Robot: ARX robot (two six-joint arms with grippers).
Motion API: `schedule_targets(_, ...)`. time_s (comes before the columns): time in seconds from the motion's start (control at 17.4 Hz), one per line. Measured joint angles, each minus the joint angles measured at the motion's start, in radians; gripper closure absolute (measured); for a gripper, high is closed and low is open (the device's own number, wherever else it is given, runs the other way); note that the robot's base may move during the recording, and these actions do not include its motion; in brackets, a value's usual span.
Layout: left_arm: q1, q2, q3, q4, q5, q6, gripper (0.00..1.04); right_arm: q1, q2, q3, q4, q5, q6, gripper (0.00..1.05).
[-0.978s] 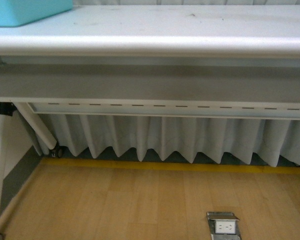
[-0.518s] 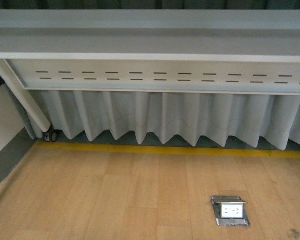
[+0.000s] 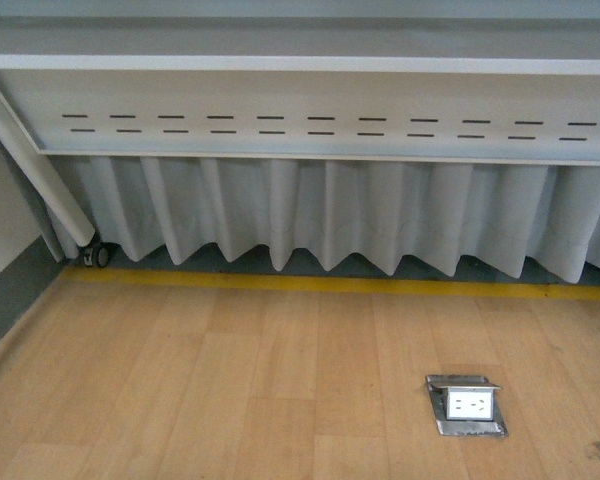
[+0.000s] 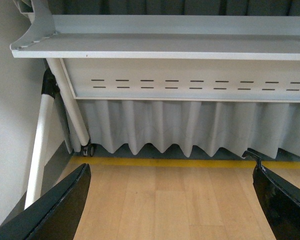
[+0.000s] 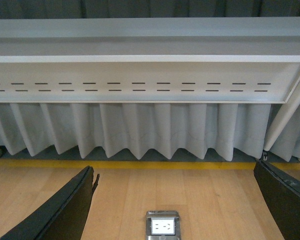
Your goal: Wind up and store yellow beetle toy
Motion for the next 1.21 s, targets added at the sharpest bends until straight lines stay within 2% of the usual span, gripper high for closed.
schedule_targets(1.21, 0.000, 0.000, 0.000, 0.000, 0.000, 0.000, 0.07, 0.000, 0.000, 0.000, 0.000, 0.000, 0.000, 0.06)
